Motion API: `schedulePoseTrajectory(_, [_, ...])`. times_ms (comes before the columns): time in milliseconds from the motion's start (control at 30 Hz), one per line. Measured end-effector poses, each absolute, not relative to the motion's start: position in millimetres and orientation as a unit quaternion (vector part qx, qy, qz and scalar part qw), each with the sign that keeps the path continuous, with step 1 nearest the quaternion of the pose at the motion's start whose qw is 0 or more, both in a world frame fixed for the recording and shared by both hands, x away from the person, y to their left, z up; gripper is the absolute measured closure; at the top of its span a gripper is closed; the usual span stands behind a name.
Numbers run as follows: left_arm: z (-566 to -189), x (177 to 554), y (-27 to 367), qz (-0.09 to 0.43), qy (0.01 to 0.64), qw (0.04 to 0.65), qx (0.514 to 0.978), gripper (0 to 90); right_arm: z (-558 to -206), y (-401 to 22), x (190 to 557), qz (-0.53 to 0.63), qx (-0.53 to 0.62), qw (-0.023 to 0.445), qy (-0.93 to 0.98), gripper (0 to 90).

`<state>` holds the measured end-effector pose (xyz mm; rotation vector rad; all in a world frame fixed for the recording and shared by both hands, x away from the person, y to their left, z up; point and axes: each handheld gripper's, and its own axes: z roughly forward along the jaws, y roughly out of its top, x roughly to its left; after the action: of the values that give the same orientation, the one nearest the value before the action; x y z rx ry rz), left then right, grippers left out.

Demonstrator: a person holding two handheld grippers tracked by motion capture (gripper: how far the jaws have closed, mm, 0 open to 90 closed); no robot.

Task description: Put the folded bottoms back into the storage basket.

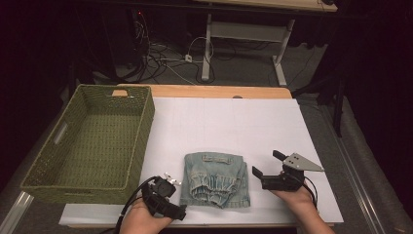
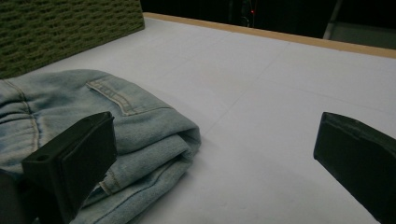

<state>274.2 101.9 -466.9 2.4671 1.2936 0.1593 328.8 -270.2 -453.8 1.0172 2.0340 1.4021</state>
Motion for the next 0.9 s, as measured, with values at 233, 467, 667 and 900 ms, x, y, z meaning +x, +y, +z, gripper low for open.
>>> schedulePoseTrajectory(233, [-465, 278, 99, 0.047, 0.457, 0.156, 0.874, 0.0, -451, -266, 333, 0.509, 0.381, 0.241, 0.733, 1.3])
schedulePoseTrajectory(467, [-464, 280, 98, 0.042, 0.456, 0.148, 0.877, 0.0, -451, -259, 337, 0.506, 0.374, 0.252, 0.735, 1.1])
schedulePoseTrajectory(667, [-462, 280, 89, 0.033, 0.442, 0.144, 0.885, 0.0, -452, -258, 336, 0.501, 0.367, 0.252, 0.742, 0.1])
schedulePoseTrajectory(900, [-454, 285, 69, 0.021, 0.408, 0.135, 0.903, 0.0, -454, -267, 330, 0.493, 0.371, 0.254, 0.745, 0.1])
